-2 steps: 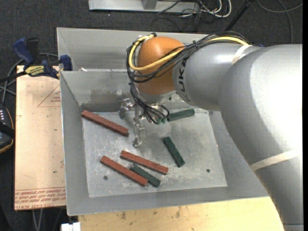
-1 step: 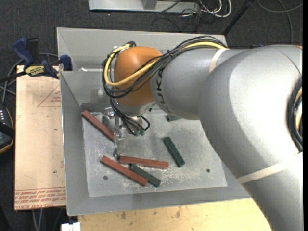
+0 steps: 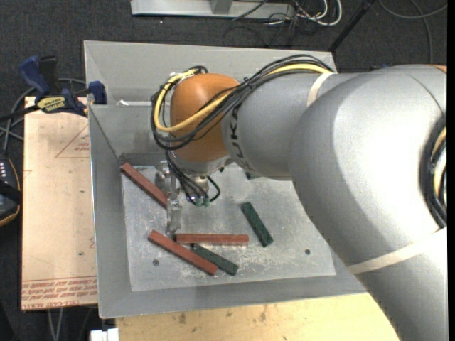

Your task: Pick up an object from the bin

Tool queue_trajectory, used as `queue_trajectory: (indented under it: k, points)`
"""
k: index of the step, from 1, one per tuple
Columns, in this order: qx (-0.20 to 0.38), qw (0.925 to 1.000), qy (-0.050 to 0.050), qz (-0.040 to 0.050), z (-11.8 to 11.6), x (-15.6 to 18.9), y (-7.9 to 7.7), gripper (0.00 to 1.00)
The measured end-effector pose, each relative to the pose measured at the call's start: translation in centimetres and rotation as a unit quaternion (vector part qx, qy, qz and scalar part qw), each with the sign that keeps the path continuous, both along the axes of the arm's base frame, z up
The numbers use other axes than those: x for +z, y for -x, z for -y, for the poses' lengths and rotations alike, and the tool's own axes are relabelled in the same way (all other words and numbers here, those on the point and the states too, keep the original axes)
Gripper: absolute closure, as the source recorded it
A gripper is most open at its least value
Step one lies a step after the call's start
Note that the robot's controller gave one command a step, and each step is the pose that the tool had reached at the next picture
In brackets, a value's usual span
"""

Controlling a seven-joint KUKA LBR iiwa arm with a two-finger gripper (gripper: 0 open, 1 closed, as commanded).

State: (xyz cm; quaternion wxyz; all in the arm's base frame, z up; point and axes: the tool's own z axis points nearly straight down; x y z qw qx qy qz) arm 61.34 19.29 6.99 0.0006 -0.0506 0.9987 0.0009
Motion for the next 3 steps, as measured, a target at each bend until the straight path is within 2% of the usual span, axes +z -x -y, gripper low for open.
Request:
queue_trajectory:
  k: [1, 2, 3]
  points:
    - [-0.094, 0.9956, 0.0, -0.0036, 1.3, 0.1, -4.2, 0.0]
    - [-0.04, 0.9992, -0.001, 0.0, -4.0, 0.0, -2.3, 0.0]
    - [0.165, 0.9863, 0.001, -0.0002, -1.3, 0.0, 1.2, 0.0]
